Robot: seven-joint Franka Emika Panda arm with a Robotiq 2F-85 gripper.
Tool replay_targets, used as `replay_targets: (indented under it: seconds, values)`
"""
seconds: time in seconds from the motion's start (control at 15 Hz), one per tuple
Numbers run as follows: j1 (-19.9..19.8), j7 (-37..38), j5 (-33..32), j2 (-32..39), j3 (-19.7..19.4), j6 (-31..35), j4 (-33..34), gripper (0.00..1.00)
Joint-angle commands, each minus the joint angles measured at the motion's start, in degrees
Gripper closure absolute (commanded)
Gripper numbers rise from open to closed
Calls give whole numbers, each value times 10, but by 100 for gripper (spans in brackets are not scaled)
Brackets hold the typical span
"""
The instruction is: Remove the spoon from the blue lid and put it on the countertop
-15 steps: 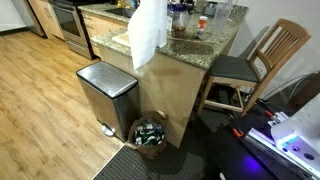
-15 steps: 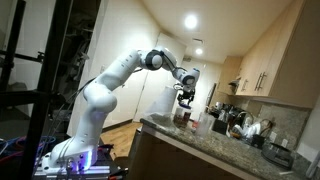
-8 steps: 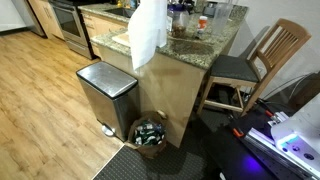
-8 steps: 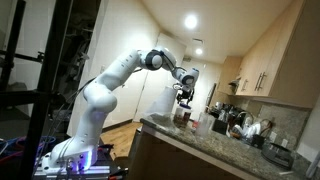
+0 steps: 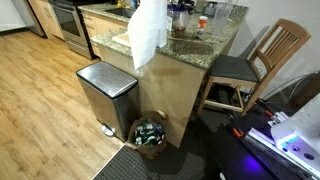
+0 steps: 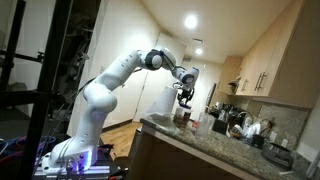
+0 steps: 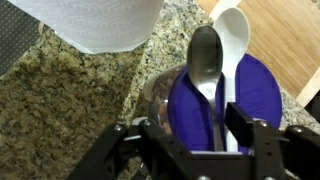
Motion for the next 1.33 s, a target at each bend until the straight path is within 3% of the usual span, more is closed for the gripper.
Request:
replay_targets:
  seconds: [0.0, 0.27, 0.33, 0.93, 1.27]
  values:
    - [-1, 1, -5, 14, -2, -25, -1, 64]
    - [-4, 0, -4, 12, -4, -23, -9, 96]
    - [-4, -2, -2, 10, -3, -23, -12, 99]
    - [-7, -1, -2, -14, -7, -17, -32, 100]
    - [-36, -33, 16, -104, -16, -25, -102, 100]
